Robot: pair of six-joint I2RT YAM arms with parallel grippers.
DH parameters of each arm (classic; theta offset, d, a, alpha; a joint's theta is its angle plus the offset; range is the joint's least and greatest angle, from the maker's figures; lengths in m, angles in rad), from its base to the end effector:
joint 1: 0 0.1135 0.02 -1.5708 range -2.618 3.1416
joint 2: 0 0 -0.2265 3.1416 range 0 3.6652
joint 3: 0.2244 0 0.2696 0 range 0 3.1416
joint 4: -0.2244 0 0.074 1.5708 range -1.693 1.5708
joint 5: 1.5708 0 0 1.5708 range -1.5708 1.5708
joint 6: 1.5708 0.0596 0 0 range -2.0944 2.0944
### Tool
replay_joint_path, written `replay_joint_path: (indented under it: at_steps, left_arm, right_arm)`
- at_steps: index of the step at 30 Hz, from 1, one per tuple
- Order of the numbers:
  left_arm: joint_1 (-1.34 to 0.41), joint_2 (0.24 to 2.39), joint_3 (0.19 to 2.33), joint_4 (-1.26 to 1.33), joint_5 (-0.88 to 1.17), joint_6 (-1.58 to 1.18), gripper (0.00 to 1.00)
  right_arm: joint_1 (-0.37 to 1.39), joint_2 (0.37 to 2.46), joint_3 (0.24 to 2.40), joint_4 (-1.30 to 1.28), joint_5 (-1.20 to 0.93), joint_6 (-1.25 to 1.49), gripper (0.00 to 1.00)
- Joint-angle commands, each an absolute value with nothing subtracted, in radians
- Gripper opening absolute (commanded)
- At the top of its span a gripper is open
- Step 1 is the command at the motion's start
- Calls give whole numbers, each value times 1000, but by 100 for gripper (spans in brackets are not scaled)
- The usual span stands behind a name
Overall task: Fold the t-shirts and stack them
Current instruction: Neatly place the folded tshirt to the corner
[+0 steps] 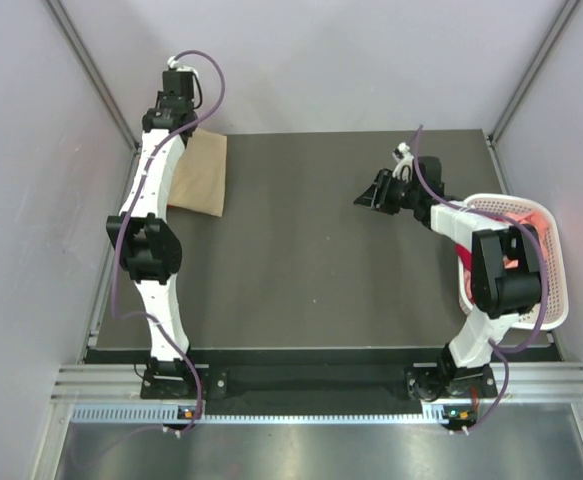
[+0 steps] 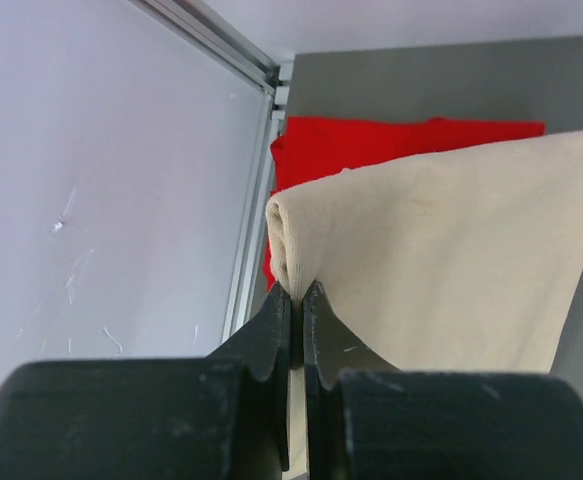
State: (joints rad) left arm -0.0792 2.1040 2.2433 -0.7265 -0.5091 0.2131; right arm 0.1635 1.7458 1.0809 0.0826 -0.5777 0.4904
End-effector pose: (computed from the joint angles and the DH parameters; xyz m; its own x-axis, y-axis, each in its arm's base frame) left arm 0.4928 -0.0100 0.3346 -0.6107 0.2337 -0.7566 -0.2110 0.8729 0.4400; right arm 0.3961 0.0983 0.1534 -0.7548 0.2754 -0.5953 -0.2617 0.7058 0.6583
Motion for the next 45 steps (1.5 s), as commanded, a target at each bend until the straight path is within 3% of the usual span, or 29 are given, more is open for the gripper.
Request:
replay_joint_path:
  at_steps: [1,16,22,29,43,44,45]
  left_arm:
    - [-68,2108,2333,-658,-509,212,0]
    - [72,2250,2289,-551,-483,86,0]
    - [127,2279,2191,-390,-440,35,0]
    - [192,2364,2232,-304,-312,2,0]
    - [222,2442,2249,-203,-255,-46,0]
    - [224,2450,2250,-199,-262,-49,4]
    - [224,2460,2252,-195,-271,-52,16]
  right_arm:
    - [152,1753,1126,138,-584,468,42]
    - [147,1784,1141,126,-578,449,43]
    - [147,1786,1147,120,-572,442,43]
    - [149,1781,1149,107,-561,428,43]
    - [149,1781,1158,84,-540,408,43]
    - [147,1784,1160,83,-540,407,44]
    - [147,1784,1161,83,-540,407,43]
